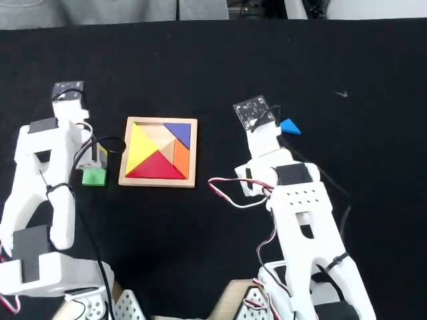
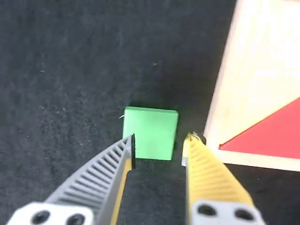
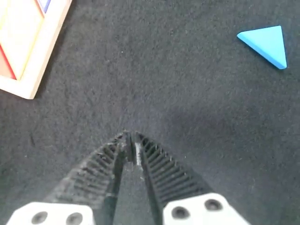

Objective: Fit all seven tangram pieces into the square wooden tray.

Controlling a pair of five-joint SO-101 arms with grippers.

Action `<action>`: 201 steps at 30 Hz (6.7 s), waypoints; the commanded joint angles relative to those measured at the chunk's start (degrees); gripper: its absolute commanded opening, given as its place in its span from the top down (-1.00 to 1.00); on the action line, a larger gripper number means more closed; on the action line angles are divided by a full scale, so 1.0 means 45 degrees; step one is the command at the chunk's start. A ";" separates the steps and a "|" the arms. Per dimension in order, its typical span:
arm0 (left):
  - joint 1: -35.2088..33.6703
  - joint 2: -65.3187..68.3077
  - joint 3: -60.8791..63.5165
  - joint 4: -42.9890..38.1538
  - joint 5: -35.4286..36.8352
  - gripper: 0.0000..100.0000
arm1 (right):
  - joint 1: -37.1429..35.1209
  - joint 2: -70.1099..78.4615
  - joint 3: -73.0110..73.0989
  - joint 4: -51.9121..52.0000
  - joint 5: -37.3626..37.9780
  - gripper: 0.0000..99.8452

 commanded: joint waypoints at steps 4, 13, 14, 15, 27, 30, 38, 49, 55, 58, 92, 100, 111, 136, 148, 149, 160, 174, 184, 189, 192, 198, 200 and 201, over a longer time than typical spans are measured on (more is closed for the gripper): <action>-0.0479 -0.0488 -0.0537 0.0059 -0.0078 0.63 | -0.0137 -0.0400 -0.0049 -0.0137 0.0078 0.98; -0.0987 0.0918 -0.0166 -0.0606 -0.0957 0.40 | -0.0176 -0.0420 0.0107 -0.0215 0.0156 0.98; -0.0850 0.1133 -0.0186 -0.0606 -0.1016 0.39 | -0.0176 -0.0420 0.0107 -0.0215 0.0156 0.98; -0.0713 0.1328 -0.0186 -0.0625 -0.1035 0.39 | -0.0176 -0.0420 0.0107 -0.0215 0.0156 0.98; -0.0615 0.5079 -0.3585 0.1094 -0.1192 0.58 | -0.0176 -0.0420 0.0127 -0.0215 0.0176 0.98; -0.0596 0.5529 -0.4151 0.1407 -0.1192 0.68 | -0.0176 -0.0420 0.0127 -0.0215 0.0176 0.98; -0.0576 0.5548 -0.4249 0.1446 -0.1094 0.70 | -0.0176 -0.0420 0.0147 -0.0215 0.0176 0.98; 0.0596 0.3009 -0.3175 0.2286 -0.0488 0.70 | -0.0176 -0.0420 0.0361 -0.0586 0.0176 0.98; 0.1319 0.2227 -0.1377 0.0879 -0.0469 0.70 | -0.0176 -0.0459 0.0400 -0.0586 0.0176 0.98; 0.1338 0.2012 -0.1221 0.0801 -0.0215 0.70 | -0.0176 -0.0459 0.0400 -0.0586 0.0176 0.98; 0.2413 0.1504 -0.0733 0.0371 0.0137 0.93 | -0.0137 -0.0479 0.0400 -0.0567 0.0176 0.98; 0.2393 0.1504 -0.0361 0.0352 0.0156 0.63 | -0.0137 -0.0479 0.0400 -0.0567 0.0195 0.98; 0.2374 0.1368 -0.0889 0.0371 0.0156 0.91 | -0.0137 -0.0498 0.0400 -0.0567 0.0195 0.98; 0.5636 0.8381 -1.4974 0.7306 -0.5490 0.94 | 0.1915 -0.0420 0.1084 -0.2618 0.0098 0.98; 0.5753 1.2855 -1.9937 0.7912 -0.5861 0.94 | 0.1485 -0.0400 0.1397 -0.3067 0.0176 0.98; 0.5753 1.3070 -2.0249 0.8147 -0.5861 0.94 | 0.1485 -0.0400 0.1397 -0.3087 0.0176 0.98; 0.5695 1.2933 -2.0581 0.8615 -0.5138 0.94 | 0.1485 -0.0400 0.1397 -0.3087 0.0195 0.98; 0.5851 1.1429 -1.7846 0.8361 -0.5197 0.94 | 0.1485 -0.0400 0.1397 -0.3067 0.0195 0.98; 0.6164 1.1937 -1.7924 0.8440 -0.5158 0.94 | 0.1485 -0.0400 0.1397 -0.3067 0.0195 0.98; 0.6027 1.1976 -1.7807 0.8400 -0.5138 0.91 | 0.1485 -0.0400 0.1397 -0.3048 0.0195 0.98; 0.5929 1.1937 -1.7924 0.8420 -0.5138 0.76 | 0.1485 -0.0400 0.1397 -0.3048 0.0195 0.98; 0.5265 1.1976 -1.8921 0.8381 -0.5236 0.61 | 0.1485 -0.0400 0.1397 -0.3048 0.0195 0.98; 0.4933 1.1995 -1.9429 0.8361 -0.5255 0.62 | 0.1485 -0.0400 0.1397 -0.3048 0.0195 0.98; 0.4796 1.1995 -1.9526 0.8244 -0.5411 0.62 | 0.1485 -0.0400 0.1397 -0.3028 0.0195 0.98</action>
